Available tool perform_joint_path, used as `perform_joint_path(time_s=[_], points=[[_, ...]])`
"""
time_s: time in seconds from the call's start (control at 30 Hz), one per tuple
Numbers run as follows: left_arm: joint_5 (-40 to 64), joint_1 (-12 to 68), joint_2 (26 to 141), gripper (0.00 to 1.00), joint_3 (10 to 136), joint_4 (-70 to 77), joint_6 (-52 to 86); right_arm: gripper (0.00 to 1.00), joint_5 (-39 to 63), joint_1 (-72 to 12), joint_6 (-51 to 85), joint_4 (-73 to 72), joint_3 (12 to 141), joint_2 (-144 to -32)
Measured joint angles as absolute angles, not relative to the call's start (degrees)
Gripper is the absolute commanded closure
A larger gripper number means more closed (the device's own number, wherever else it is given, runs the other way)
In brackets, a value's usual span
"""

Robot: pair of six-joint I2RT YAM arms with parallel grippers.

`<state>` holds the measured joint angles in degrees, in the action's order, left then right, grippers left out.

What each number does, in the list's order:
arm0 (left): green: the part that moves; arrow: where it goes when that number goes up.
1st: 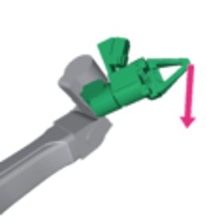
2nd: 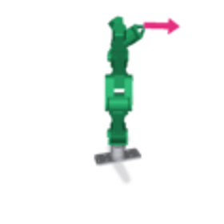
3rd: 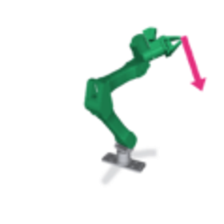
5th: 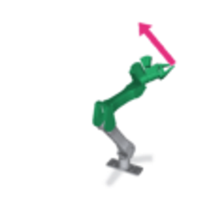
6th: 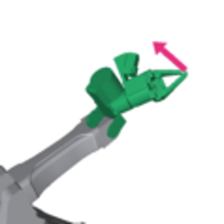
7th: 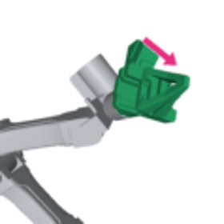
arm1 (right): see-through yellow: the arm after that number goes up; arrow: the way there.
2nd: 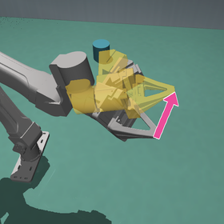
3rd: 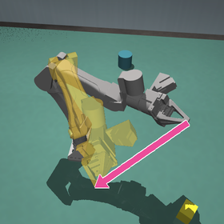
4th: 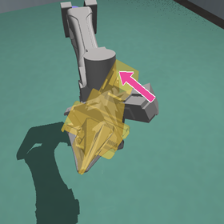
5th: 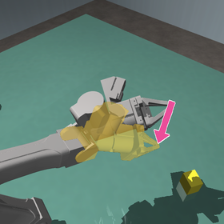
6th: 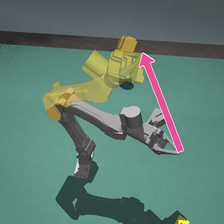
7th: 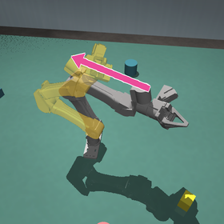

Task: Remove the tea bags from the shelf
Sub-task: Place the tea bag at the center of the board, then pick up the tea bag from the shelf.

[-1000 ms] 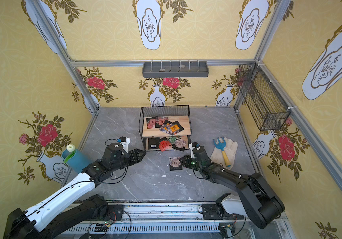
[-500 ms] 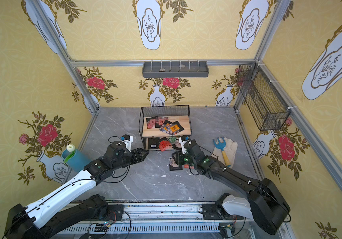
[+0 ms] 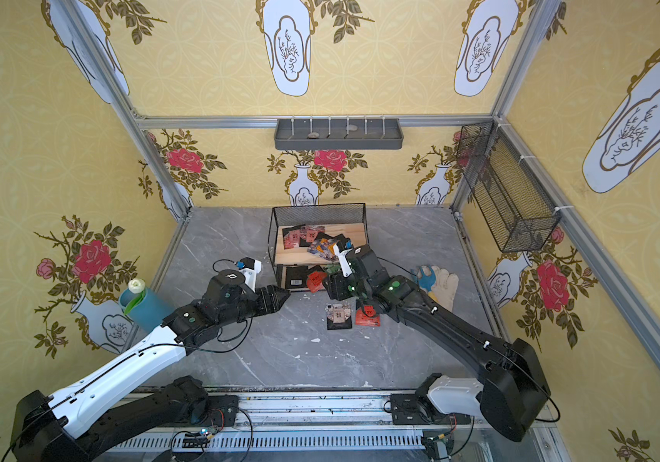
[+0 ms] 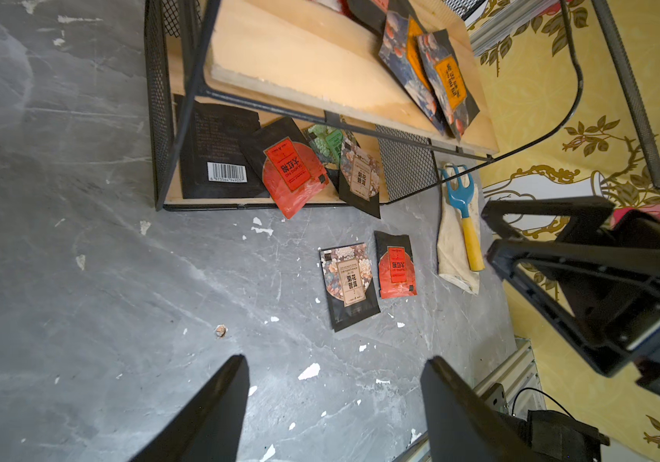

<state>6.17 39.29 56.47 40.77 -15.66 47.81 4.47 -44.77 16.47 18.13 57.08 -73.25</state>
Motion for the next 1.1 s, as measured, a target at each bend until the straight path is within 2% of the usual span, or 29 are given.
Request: perform_joint_path(time_s=[0.37, 0.67, 0.77, 1.1], points=[[6.3, 39.8, 57.0, 0.23, 41.1, -15.7, 47.6, 0.27, 1.9, -40.5, 12.8, 25.7, 71.0, -82.5], [6.3, 39.8, 57.6, 0.23, 41.4, -15.7, 47.4, 0.24, 1.3, -39.3, 10.5, 28.0, 76.7, -88.6], [6.2, 39.8, 57.6, 0.23, 41.4, -15.7, 47.4, 0.18, 1.3, -37.7, 10.5, 28.1, 77.8, -89.7], [6.2, 39.8, 57.6, 0.23, 41.4, -15.7, 47.4, 0.18, 3.0, -34.4, 10.5, 28.0, 81.9, -94.1]])
